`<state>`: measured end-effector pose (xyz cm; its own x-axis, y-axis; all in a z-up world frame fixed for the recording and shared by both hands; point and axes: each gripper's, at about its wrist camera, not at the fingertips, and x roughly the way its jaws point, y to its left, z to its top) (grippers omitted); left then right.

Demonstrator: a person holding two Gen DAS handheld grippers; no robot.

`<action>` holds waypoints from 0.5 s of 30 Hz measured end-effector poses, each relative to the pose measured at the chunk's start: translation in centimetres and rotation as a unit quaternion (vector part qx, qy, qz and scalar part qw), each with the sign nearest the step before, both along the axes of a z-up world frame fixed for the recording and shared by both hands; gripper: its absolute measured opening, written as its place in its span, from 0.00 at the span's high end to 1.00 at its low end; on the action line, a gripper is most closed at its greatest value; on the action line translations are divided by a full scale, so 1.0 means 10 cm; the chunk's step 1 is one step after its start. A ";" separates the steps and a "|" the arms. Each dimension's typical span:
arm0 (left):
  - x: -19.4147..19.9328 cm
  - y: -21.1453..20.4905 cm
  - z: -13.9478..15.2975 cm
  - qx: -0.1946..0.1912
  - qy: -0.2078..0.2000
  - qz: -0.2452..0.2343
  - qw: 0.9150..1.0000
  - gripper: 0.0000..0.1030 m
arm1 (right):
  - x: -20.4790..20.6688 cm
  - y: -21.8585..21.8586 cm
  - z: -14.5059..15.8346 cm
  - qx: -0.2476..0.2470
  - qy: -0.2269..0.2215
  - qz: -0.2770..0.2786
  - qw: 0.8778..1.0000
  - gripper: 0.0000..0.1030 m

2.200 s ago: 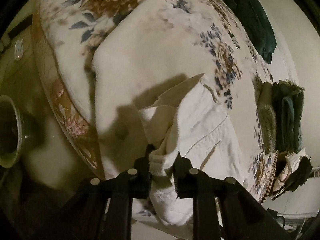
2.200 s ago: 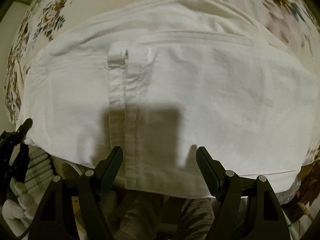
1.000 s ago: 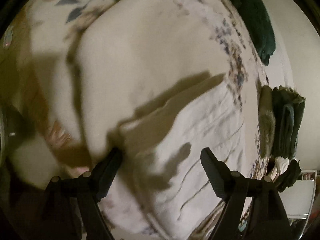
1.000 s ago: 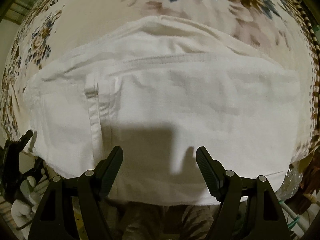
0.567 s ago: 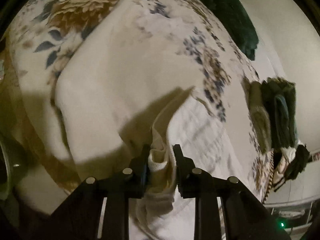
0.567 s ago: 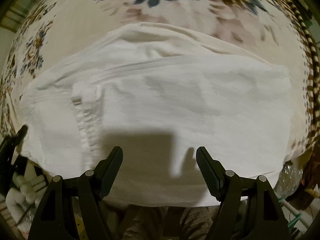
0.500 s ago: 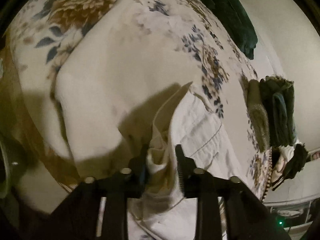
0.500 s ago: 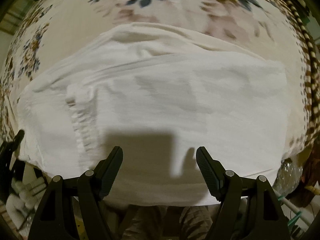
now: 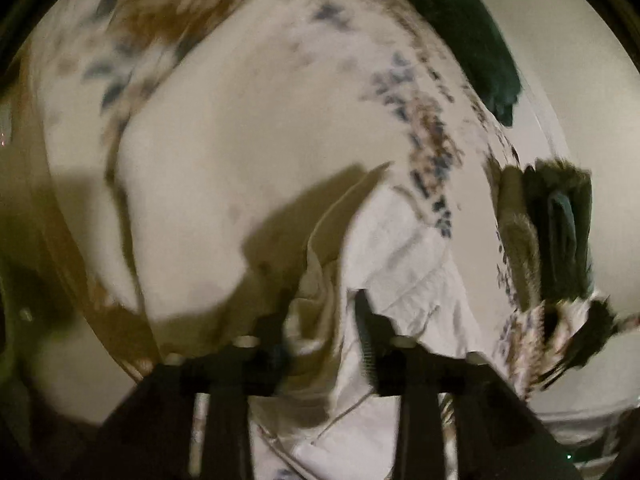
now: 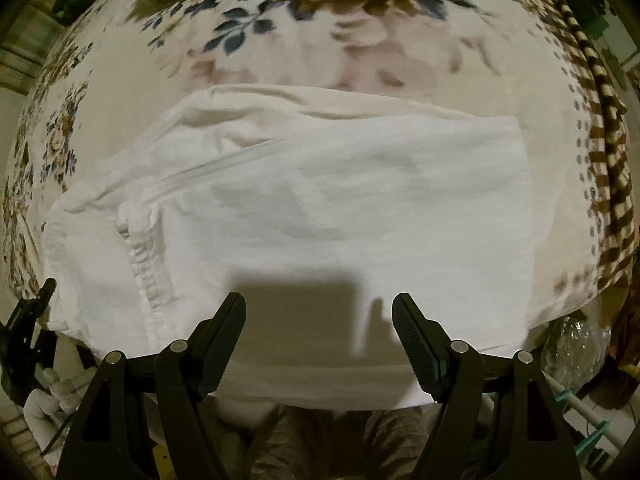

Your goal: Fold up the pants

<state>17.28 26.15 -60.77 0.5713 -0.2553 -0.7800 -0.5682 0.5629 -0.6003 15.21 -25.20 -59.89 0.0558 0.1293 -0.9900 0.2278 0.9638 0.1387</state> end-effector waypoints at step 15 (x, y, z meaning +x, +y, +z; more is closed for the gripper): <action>-0.20 -0.14 0.01 -0.025 0.015 -0.003 1.000 0.24 | 0.09 0.04 -0.06 0.025 0.007 -0.001 1.000 0.24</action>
<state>15.24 24.71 -60.64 0.5457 -0.2982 -0.7832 -0.5838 0.5352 -0.6105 16.13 -24.78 -60.52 0.0418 0.1795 -0.9829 0.2314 0.9553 0.1843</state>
